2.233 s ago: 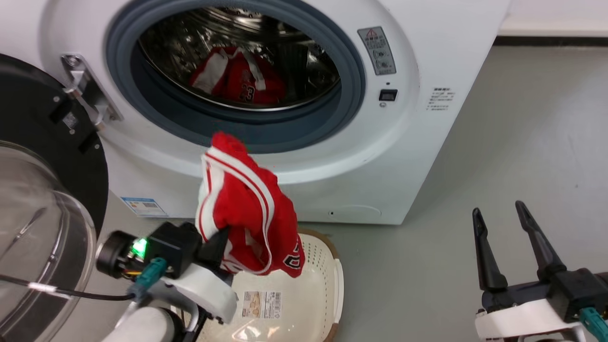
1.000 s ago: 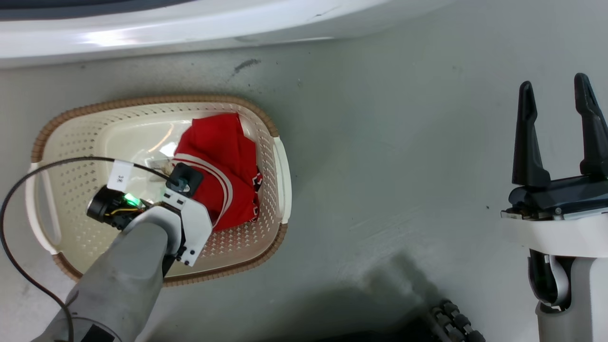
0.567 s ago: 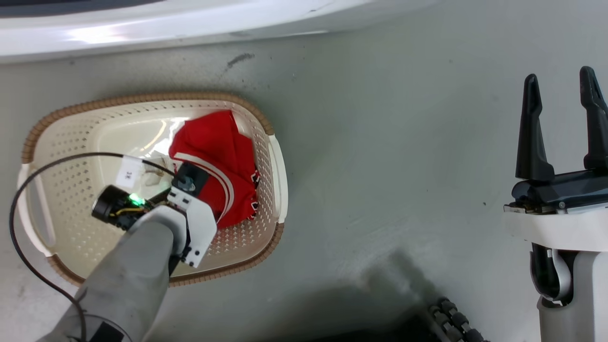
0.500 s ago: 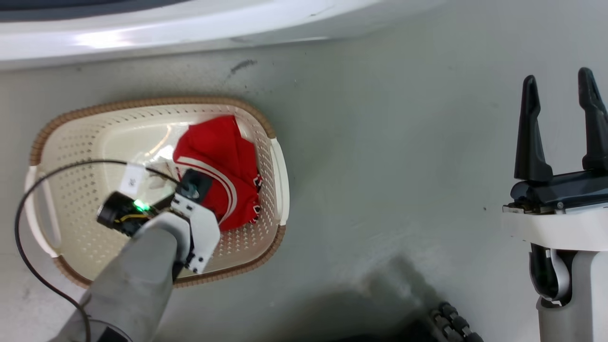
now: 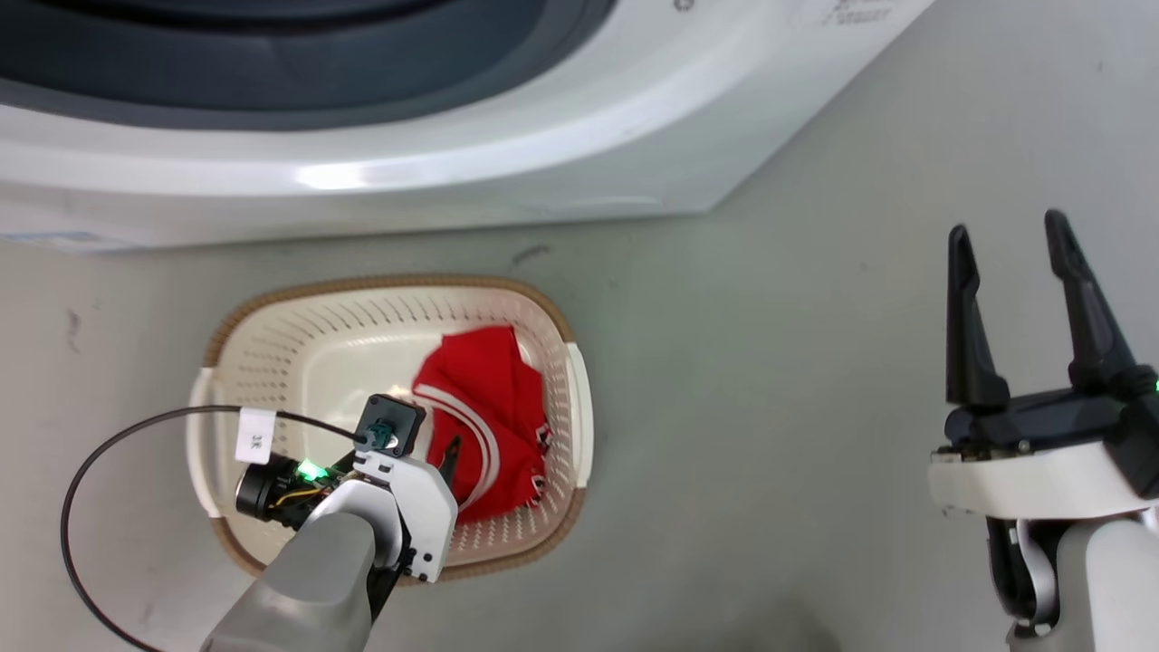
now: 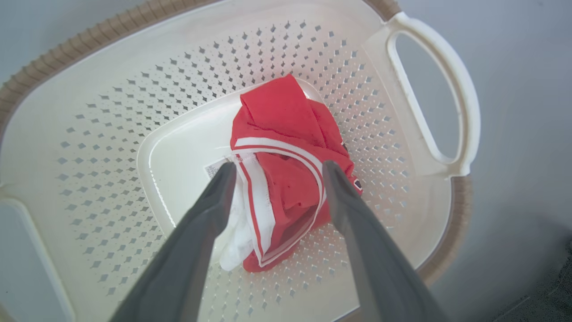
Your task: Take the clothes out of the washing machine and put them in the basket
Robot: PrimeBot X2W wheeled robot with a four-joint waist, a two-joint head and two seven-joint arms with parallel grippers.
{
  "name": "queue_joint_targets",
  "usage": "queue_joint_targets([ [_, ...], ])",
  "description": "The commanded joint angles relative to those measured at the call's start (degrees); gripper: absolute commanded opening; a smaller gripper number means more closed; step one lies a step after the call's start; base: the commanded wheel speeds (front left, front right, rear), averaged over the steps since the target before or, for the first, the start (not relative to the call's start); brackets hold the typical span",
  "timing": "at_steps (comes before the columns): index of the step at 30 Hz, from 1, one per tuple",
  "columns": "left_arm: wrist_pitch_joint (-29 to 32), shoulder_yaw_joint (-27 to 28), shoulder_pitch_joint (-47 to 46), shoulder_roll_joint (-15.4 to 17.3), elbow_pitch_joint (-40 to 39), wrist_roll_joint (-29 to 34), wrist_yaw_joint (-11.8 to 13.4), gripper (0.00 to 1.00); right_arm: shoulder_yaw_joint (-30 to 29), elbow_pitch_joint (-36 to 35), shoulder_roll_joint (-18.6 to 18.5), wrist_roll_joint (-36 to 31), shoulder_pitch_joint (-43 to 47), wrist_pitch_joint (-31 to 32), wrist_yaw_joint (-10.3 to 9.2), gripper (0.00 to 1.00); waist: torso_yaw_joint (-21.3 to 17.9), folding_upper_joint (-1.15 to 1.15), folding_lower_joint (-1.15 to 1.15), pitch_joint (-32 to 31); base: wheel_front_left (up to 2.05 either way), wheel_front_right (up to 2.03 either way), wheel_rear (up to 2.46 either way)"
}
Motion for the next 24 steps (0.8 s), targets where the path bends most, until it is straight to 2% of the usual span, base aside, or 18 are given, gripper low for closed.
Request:
queue_joint_targets([
  [1, -0.36, 0.56, 0.92, -0.13, -0.7, -0.3, 0.53, 1.0, 0.01, 0.15, 0.08, -0.16, 0.81, -0.14, -0.04, 1.0, 1.71, 0.0, 0.0, -3.58, 0.0, 0.0, 0.0],
  [9, -0.36, 8.58, 8.52, 2.5, -17.17, 1.19, 6.09, 1.0, 0.41, 1.1, 0.08, -0.74, 4.14, -0.13, -0.04, 1.0, 3.25, 0.0, 0.0, -10.47, 0.0, 0.0, 0.0],
  [16, -0.37, 19.89, 17.84, 3.51, -33.98, 5.82, 10.58, 1.0, 0.62, 1.66, 0.08, -1.28, 7.39, -0.14, -0.04, 1.0, 4.17, 0.0, 0.0, -15.91, 0.0, 0.0, 0.0],
  [19, -0.37, 24.92, 21.9, 2.89, -40.58, 8.53, 11.67, 1.0, 0.76, 1.85, 0.08, -1.38, 8.73, -0.13, -0.04, 1.0, 4.7, 0.0, 0.0, -18.11, 0.0, 0.0, 0.0],
  [24, -0.38, 31.5, 27.08, 1.07, -49.37, 12.72, 11.52, 1.0, 0.94, 2.15, 0.09, -1.52, 10.72, -0.13, -0.04, 1.0, 5.36, 0.0, 0.0, -21.21, 0.0, 0.0, 0.0],
])
